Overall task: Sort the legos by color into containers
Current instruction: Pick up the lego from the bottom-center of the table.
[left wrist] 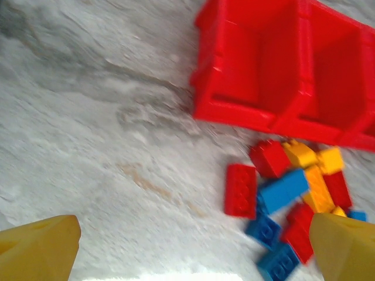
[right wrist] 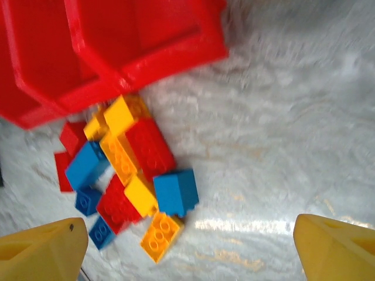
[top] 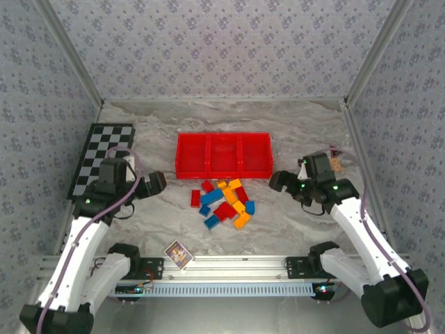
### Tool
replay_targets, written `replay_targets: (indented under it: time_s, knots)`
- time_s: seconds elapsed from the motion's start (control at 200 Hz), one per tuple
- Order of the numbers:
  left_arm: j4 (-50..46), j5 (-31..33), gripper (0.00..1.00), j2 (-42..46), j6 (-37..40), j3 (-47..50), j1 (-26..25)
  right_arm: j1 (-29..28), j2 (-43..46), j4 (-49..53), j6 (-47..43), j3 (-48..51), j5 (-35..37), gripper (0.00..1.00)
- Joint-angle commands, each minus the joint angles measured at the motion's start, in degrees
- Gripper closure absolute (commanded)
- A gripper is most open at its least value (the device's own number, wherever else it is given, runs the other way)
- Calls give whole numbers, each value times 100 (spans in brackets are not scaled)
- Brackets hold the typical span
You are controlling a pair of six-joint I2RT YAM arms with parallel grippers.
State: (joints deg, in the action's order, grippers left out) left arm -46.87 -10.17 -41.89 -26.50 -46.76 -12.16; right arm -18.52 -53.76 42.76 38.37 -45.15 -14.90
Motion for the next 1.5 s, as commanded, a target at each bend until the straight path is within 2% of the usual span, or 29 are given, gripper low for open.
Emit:
replay_targets:
  time_s: [0.0,0.155,0.3,0.67,0.994,1.494]
  knots:
    - [-553,-1107,0,238,53,-193,-82,-616,-463,330,501,44,605,9]
    - [-402,-1390,0,452,195,-47,-84,-1486,-1577,251,570,-274,1037,12]
    - [-313,-1391,0,445,241,19,-84,-1911,-2284,239,626,-689,1309,17]
    - [-235,-1338,0,304,251,106,-84,-2272,-3440,244,584,-1444,1487,28]
    - [-217,-1252,0,381,191,144,-84,-2479,-4271,437,733,-1999,1811,28]
    - [-191,-1206,0,406,154,168,-89,-2489,-4277,470,941,-1819,2098,38]
